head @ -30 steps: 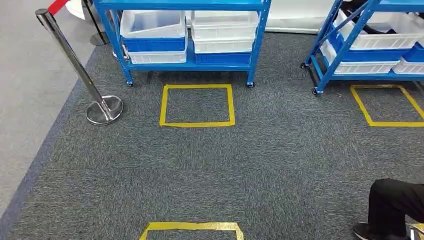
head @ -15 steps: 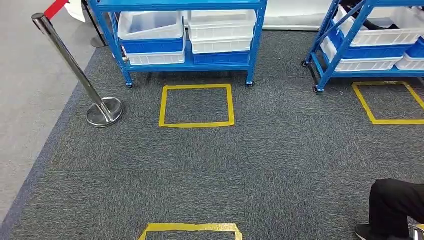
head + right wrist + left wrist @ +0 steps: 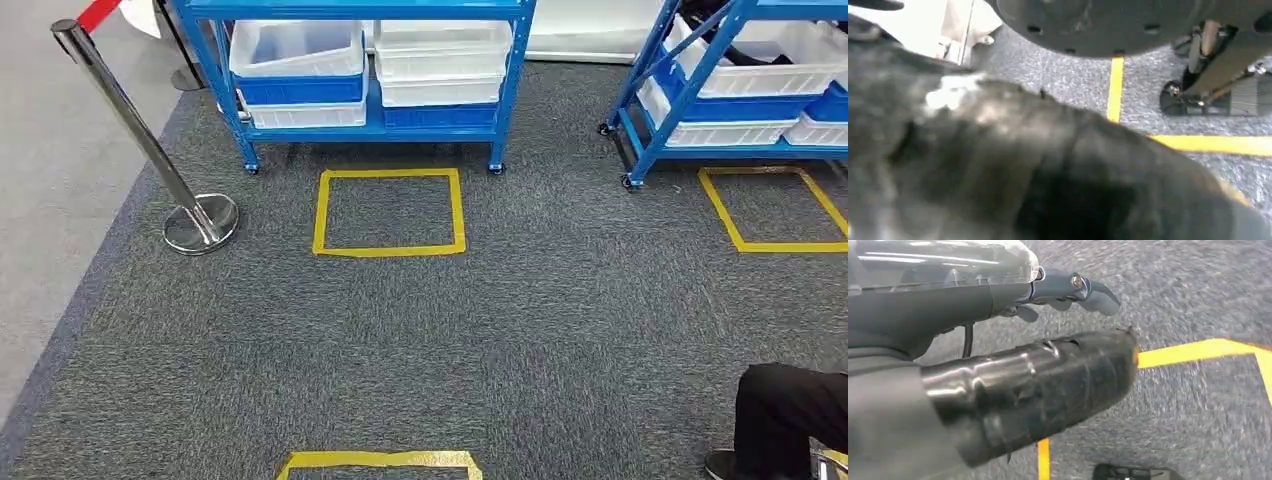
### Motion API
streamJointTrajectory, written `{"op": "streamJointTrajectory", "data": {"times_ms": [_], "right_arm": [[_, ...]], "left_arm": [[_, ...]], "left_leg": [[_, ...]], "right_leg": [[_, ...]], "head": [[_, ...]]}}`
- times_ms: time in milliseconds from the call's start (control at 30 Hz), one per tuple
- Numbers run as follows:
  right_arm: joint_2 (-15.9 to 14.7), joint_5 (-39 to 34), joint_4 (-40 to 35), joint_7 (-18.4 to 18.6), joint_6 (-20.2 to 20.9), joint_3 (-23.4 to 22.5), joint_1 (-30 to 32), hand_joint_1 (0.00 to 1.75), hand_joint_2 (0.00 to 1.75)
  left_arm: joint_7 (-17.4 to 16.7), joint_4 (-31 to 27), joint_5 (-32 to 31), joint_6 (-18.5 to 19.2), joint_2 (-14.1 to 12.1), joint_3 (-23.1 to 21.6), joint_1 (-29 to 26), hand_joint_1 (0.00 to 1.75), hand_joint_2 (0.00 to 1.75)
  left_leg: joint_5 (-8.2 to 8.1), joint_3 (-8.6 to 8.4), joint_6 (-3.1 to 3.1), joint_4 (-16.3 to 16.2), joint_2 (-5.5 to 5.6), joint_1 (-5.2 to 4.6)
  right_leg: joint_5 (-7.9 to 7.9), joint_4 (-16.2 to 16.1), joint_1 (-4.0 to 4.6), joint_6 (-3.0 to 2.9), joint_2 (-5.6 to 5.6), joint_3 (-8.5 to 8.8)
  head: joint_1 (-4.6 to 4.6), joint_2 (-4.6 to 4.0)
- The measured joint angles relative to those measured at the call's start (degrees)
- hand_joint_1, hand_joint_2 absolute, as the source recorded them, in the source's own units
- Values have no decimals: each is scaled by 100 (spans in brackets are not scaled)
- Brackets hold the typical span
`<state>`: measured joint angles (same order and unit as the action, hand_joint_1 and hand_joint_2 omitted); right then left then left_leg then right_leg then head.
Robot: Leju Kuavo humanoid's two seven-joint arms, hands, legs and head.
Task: Take the parts from the cabinet and place them on the table.
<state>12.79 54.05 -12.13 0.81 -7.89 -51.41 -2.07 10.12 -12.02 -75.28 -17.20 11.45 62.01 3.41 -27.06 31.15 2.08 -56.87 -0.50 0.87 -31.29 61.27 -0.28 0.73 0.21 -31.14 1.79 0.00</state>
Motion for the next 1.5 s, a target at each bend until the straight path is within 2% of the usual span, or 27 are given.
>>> {"op": "streamJointTrajectory", "data": {"times_ms": [100,133,167,200,267,300,400,500,600,633,667,700,767,800,833,933,967,1000,1033,1100,1133,1167,1200,1267,1300,1333,1500], "right_arm": [[0,2,0,0,0,0,3,0,0],[0,4,0,0,0,0,3,0,0],[0,11,0,2,0,0,4,0,0],[-2,13,0,2,0,0,7,0,0],[-4,17,0,2,-2,0,12,0,0],[-15,17,0,4,-2,-2,19,0,0],[-15,24,0,7,-2,-2,-5,0,0],[-17,28,0,9,0,-7,4,0,0],[-17,37,0,9,0,-9,5,0,0],[-17,37,0,9,0,-11,4,0,0],[-17,37,0,9,0,-11,5,0,0],[-17,37,0,9,0,-11,5,0,0],[-17,39,0,9,0,-15,7,0,0],[-11,39,6,9,2,-15,30,0,0],[-4,39,7,9,4,-17,8,0,0],[-4,39,7,9,2,-24,-1,0,0],[-7,39,2,9,2,-24,-29,0,0],[-9,41,2,9,2,-26,-14,0,0],[-9,44,2,9,4,-28,-7,0,0],[-11,46,2,9,4,-33,-1,0,0],[-13,46,2,9,4,-35,-1,0,0],[-13,46,2,9,7,-35,1,0,0],[-13,46,2,9,9,-35,3,0,0],[-18,46,2,9,11,-37,14,0,0],[-22,46,2,9,22,-39,26,0,0],[-22,48,2,9,37,-46,29,0,0],[-17,48,2,9,55,-46,11,0,0]], "left_arm": [[0,0,-20,0,0,0,16,0,0],[-2,0,-26,0,0,0,17,0,0],[-2,0,-26,0,0,0,18,0,0],[-7,0,-26,0,0,0,16,0,0],[-13,0,-26,0,9,0,-3,0,0],[-13,0,-26,2,9,0,-4,0,0],[-15,0,-31,2,7,0,39,0,0],[-15,0,-31,2,4,0,59,0,0],[-15,0,-31,4,4,0,44,0,0],[-15,0,-31,4,4,0,34,0,0],[-17,0,-31,4,4,0,27,0,0],[-17,0,-31,4,4,0,23,0,0],[-20,0,-31,2,2,2,19,0,0],[-20,0,-31,4,-13,2,5,0,0],[-22,0,-31,2,-15,2,15,0,0],[-22,0,-33,4,-17,2,25,0,0],[-24,0,-33,4,-13,2,22,0,0],[-26,0,-28,2,-11,2,4,0,0],[-26,0,-31,2,-11,2,6,0,0],[-26,0,-31,2,-11,2,21,0,0],[-26,0,-31,2,-11,2,20,0,0],[-26,0,-31,2,-11,2,21,0,0],[-28,0,-31,2,-11,2,17,0,0],[-33,2,-31,4,-7,4,-1,0,0],[-33,0,-31,4,-4,2,-5,0,0],[-33,0,-31,4,-4,4,15,0,0],[-42,0,-31,4,-7,2,63,0,0]], "left_leg": [[-42,-16,35,-8,-4,-7],[-58,-31,32,-11,-3,-7],[-83,-66,27,-11,-2,-7],[-112,-110,11,-12,3,-5],[-191,-225,-42,-16,6,-2],[-229,-229,-86,-20,5,-28],[-262,-236,-176,-5,-5,-35],[-417,-217,-260,-207,4,-9],[-990,525,-312,-1558,5,-8],[-1016,727,-314,-1852,5,-8],[-901,788,-307,-1863,5,-8],[-665,731,-291,-1629,5,-9],[-22,353,-216,-656,9,-19],[84,246,-151,-312,9,-40],[3,170,-131,-186,6,-66],[-34,168,-77,-185,17,-89],[-5,99,-36,-87,26,-24],[1,32,-10,-32,12,-20],[-15,3,37,-14,4,-14],[-60,-22,75,-18,2,-21],[-87,-48,75,-20,2,-22],[-116,-85,67,-23,7,-21],[-154,-137,54,-23,12,-16],[-252,-279,5,-28,23,-10],[-304,-291,-35,-30,21,-9],[-342,-307,-81,-53,22,-47],[-464,-371,-227,-111,12,-8]], "right_leg": [[-519,1242,-31,55,-2,-710],[-521,1471,-43,70,-2,-870],[-359,1409,-56,80,-4,-886],[-99,1115,-68,83,-5,-774],[510,86,-81,53,-19,-324],[429,-109,-56,21,-24,-206],[378,-185,-4,-59,-12,-200],[370,-273,-55,-171,-16,-107],[318,-269,-35,-258,-29,-75],[295,-268,-27,-262,-19,-56],[271,-267,-22,-261,-8,-23],[241,-268,-17,-254,6,23],[166,-269,-6,-234,16,146],[138,-273,-13,-221,13,131],[97,-240,26,-168,24,120],[93,-299,-1,-93,3,146],[57,-296,45,-46,-5,183],[5,-184,15,-24,-9,181],[-167,125,3,-7,-7,23],[-524,1030,-31,35,-7,-509],[-587,1369,-46,53,-8,-738],[-496,1442,-62,69,-11,-836],[-279,1267,-77,77,-13,-801],[375,348,-103,68,-18,-451],[503,-31,-99,44,-21,-295],[427,-83,-43,30,-23,-250],[331,-233,-76,-144,-22,-106]], "head": [[2,0],[2,0],[4,0],[2,0],[4,0],[7,0],[-7,0],[-19,0],[-31,0],[-35,0],[-33,0],[-35,0],[-33,0],[-26,0],[-28,0],[-35,0],[-35,0],[-22,0],[-4,0],[-11,0],[-9,0],[-11,0],[-7,0],[-9,0],[-7,0],[0,0],[-25,0]]}}
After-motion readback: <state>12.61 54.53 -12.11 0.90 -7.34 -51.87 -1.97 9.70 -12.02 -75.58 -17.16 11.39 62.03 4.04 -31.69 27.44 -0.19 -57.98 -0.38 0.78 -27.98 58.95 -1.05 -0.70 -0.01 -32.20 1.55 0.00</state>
